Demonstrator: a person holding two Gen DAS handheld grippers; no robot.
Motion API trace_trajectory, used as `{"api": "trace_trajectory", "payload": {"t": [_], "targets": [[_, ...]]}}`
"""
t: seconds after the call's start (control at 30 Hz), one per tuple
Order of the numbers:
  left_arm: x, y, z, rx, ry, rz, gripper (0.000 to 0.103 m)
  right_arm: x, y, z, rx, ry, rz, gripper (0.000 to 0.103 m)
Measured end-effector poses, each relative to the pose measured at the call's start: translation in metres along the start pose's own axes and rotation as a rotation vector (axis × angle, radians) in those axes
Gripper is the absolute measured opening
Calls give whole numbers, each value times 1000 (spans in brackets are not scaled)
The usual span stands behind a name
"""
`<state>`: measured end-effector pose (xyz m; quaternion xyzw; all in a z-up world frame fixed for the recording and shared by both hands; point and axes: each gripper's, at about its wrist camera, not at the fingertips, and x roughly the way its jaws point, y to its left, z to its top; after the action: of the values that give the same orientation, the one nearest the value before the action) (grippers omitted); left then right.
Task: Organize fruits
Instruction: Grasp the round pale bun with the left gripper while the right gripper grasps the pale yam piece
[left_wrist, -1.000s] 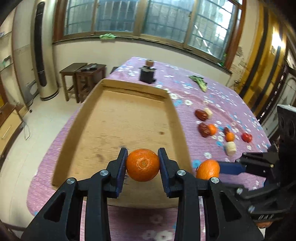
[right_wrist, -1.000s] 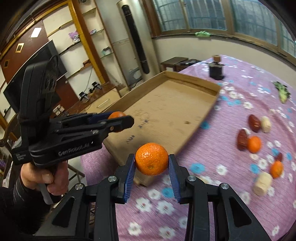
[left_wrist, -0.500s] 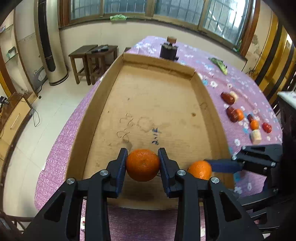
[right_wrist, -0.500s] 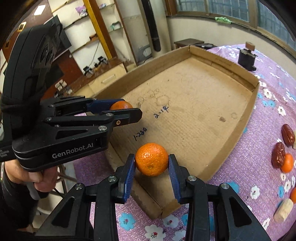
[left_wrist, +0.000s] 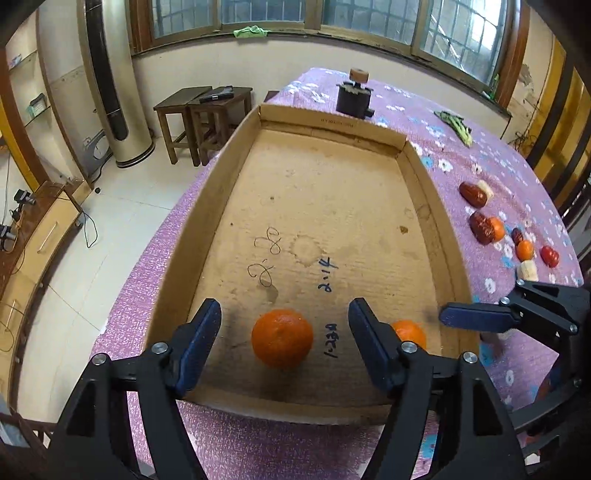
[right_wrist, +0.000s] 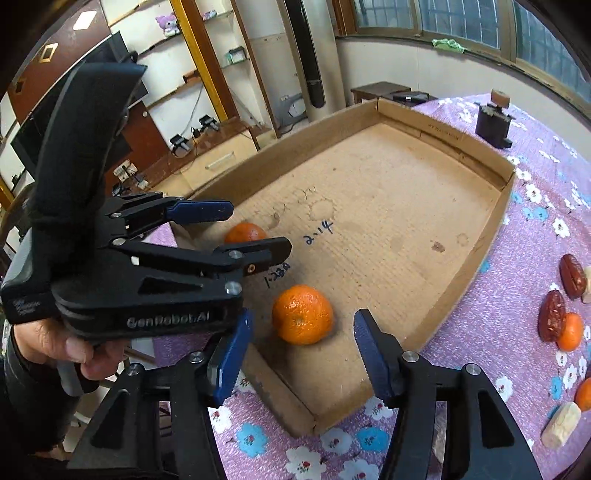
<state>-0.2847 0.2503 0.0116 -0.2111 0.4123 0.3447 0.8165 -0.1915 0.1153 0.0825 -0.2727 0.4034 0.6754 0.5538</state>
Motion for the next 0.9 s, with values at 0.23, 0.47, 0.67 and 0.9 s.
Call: {"api": "trace_trajectory", "payload": {"t": [0.23, 0.47, 0.67, 0.9], "targets": [[-19, -19, 2, 19, -40, -39, 71, -49, -17, -30, 74, -84, -20, 59], [-30, -57, 2, 71, -52, -116, 71, -87, -52, -70, 209, -128, -79, 59], [-36, -92, 1, 127, -48, -171, 71, -115, -76, -99, 292, -155, -135, 59], [-41, -135, -9, 205, -28, -244, 71, -141, -98, -122, 348, -191, -189, 59]]}}
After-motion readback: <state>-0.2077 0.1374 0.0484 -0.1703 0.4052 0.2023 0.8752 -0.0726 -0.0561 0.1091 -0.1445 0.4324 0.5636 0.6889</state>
